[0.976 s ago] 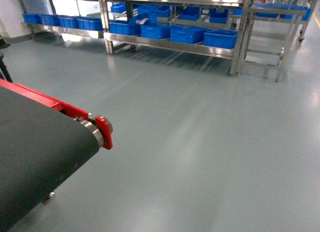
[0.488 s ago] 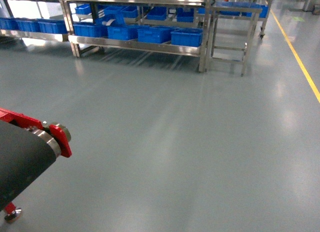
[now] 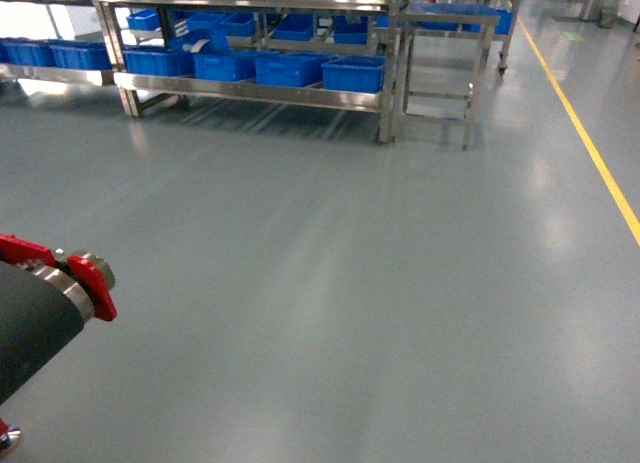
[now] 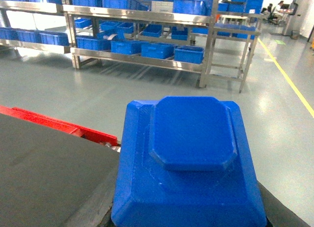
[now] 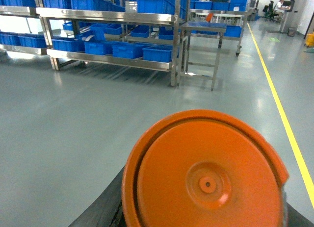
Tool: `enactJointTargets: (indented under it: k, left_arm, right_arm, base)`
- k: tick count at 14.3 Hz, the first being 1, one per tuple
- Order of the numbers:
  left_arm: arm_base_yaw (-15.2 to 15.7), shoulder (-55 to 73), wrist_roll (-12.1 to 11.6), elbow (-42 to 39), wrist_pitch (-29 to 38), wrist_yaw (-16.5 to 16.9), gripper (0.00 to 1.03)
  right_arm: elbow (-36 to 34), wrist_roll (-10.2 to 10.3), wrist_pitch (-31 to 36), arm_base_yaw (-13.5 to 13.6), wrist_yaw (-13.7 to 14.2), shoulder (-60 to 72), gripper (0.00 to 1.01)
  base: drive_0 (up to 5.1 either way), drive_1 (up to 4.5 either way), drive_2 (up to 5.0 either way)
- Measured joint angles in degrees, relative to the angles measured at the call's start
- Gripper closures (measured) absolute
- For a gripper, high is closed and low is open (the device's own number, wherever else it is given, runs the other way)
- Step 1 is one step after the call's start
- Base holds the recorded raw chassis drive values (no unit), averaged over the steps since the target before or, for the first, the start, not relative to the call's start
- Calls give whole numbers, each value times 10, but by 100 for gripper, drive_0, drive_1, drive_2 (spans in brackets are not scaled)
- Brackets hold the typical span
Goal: Sort blue parts and orange caps into right shelf containers
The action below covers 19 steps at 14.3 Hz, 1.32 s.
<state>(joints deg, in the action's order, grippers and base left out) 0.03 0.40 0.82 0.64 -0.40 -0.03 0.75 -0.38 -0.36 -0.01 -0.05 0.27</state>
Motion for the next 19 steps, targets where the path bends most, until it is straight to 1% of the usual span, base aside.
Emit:
enactJointTargets:
  k: [8, 19]
  left_arm:
    - [0, 0, 0, 0, 0, 0, 62]
    - [0, 0, 0, 0, 1, 0, 62]
  right_arm:
    - [0, 0, 0, 0, 0, 0, 57]
    - [0, 0, 0, 0, 0, 0, 57]
  base:
    - [-160, -160, -160]
    - [25, 448, -398]
